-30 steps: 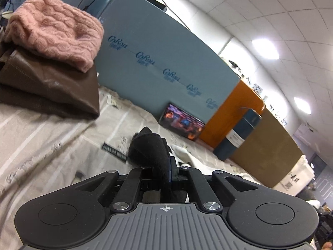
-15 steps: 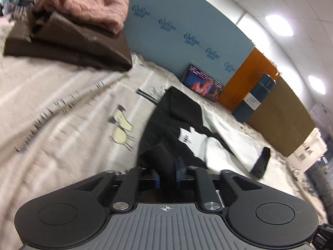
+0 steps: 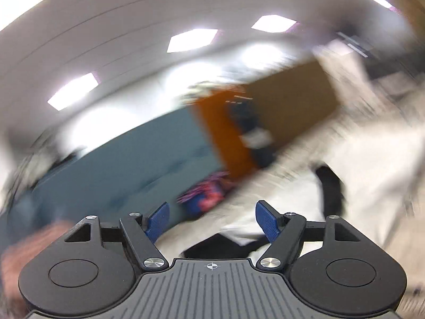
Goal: Fold clothes
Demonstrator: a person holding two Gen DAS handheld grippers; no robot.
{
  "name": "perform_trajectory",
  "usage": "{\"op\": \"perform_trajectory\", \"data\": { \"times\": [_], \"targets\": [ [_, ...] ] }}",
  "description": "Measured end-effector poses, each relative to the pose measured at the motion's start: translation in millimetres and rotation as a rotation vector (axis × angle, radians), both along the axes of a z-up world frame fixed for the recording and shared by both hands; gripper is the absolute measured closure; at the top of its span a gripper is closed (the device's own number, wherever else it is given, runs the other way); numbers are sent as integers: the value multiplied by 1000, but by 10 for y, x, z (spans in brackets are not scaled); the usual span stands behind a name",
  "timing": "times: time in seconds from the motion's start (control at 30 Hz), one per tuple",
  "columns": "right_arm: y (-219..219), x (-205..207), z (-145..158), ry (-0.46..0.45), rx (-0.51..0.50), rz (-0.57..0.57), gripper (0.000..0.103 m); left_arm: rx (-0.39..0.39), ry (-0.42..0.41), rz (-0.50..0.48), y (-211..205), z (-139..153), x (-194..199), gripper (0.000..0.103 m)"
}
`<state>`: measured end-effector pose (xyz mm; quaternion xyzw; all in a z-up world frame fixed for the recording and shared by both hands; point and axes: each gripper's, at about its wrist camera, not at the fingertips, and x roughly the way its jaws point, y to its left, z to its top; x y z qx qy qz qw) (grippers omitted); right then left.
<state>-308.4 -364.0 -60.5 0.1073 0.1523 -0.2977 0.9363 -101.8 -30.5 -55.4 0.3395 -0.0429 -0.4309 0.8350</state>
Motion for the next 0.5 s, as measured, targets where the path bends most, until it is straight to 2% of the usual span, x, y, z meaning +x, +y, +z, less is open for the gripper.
{"op": "perform_trajectory", "data": {
  "times": [0.1,0.2,0.27,0.4,0.47,0.5],
  "targets": [
    [-193,297,4,43,8,57,30,219,-49,-146,-276,-124,1,29],
    [-388,576,-74,115,15,103,28,361,-110,-222,-500,-259,1,29],
    [-507,749,-142,171,7,123,28,406,-103,-259,-638,-294,20,30],
    [-738,1080,-256,258,-17,178,24,399,-86,-326,-786,-325,85,32],
    [-874,1240,-298,278,-4,200,22,378,-31,-334,-857,-309,161,48],
    [-954,1318,-318,276,15,212,21,371,7,-336,-880,-290,212,72]
  ]
}}
